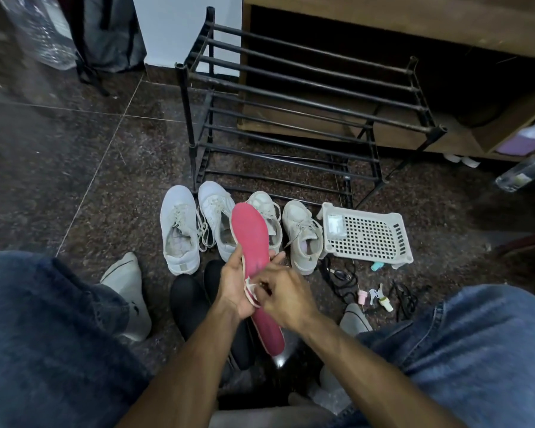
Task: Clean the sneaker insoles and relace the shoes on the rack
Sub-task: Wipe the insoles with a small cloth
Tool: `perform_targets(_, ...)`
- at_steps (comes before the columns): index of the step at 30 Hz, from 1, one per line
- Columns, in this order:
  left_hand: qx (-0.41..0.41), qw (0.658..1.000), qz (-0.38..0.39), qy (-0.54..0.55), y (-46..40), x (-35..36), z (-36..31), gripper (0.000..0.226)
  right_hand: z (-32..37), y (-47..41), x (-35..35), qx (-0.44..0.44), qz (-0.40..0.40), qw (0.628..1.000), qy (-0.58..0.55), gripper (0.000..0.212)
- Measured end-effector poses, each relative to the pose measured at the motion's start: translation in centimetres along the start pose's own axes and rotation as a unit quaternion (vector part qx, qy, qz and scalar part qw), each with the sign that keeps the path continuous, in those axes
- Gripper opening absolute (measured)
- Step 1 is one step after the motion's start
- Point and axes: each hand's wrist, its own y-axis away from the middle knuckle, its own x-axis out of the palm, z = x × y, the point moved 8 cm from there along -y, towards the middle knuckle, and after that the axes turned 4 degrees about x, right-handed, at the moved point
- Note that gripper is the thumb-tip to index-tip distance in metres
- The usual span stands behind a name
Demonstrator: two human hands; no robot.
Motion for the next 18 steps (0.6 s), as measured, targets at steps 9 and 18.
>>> perform_targets(9, -0.003, 1.0, 0.028, 0.005, 0.4, 1.4, 0.1, 0.05, -0.7, -3.2, -1.9, 0.025, -0.039, 0.997, 0.06, 0.017)
perform_targets(18, -0.001, 1.0, 0.025, 0.0, 0.3, 1.6, 0.0, 0.054, -0.8, -2.3, -2.5, 0.031, -0.049, 0.997, 0.059, 0.015)
